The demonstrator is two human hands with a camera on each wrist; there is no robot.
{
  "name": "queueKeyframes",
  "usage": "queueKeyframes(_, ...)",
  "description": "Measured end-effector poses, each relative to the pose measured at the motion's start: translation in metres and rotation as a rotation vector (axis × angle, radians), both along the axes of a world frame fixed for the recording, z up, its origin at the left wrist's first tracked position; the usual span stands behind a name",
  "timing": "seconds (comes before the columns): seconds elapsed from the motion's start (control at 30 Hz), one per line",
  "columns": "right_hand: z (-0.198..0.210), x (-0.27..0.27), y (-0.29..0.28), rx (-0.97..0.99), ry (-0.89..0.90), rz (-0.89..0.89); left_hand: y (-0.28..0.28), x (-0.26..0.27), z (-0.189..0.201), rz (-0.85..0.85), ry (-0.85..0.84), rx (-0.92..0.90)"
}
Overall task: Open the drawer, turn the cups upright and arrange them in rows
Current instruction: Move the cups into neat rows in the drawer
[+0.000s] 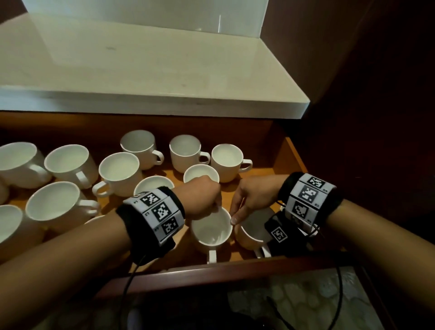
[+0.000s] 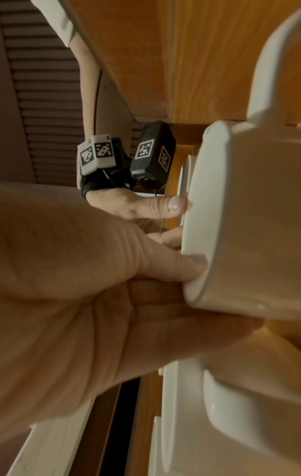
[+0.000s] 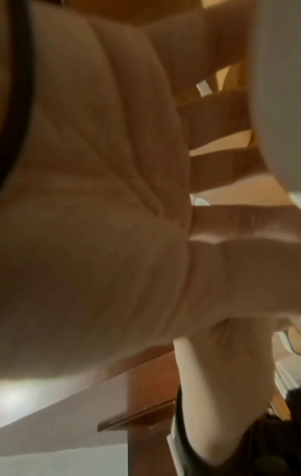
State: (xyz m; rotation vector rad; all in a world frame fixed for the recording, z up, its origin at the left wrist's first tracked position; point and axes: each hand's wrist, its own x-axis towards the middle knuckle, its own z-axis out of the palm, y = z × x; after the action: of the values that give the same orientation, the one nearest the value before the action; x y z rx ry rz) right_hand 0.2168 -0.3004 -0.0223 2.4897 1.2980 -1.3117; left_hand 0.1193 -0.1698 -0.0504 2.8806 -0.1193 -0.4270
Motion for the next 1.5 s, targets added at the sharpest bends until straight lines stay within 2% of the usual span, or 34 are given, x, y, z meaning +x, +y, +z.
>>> queueKeyframes(0.33, -0.003, 0.003, 0.001, 0.005, -0.008, 0.046, -0.003, 0.003, -0.005, 0.000, -0.015, 0.018)
queueKeyframes(0.77, -0.007, 0.006, 0.001, 0.002, 0.019, -0.016, -0.001, 0.002, -0.015, 0.013, -0.022, 0.020)
queueKeyframes(1.07, 0.000, 0.004, 0.004, -0.087, -0.033, 0.030, 0.002, -0.005, 0.000, -0.030, 0.022, -0.020)
queueKeyframes(1.17, 0.011, 0.006, 0.010, -0.040, -0.099, 0.067, 0.023, -0.009, 0.026, 0.081, -0.027, -0.131)
queueKeyframes(1.27, 0.022, 0.003, 0.023, 0.088, -0.174, 0.072, 0.062, -0.014, 0.050, 0.223, -0.138, -0.087)
queueKeyframes(1.37, 0.024, -0.011, 0.042, 0.131, -0.185, 0.115, 0.098, -0.023, 0.048, 0.284, -0.002, 0.013)
queueKeyframes(1.43, 0.022, -0.023, 0.053, 0.105, -0.150, 0.153, 0.107, -0.027, 0.037, 0.255, 0.158, 0.092)
queueKeyframes(1.5, 0.020, -0.034, 0.064, 0.082, -0.136, 0.199, 0.110, -0.029, 0.029, 0.221, 0.216, 0.158)
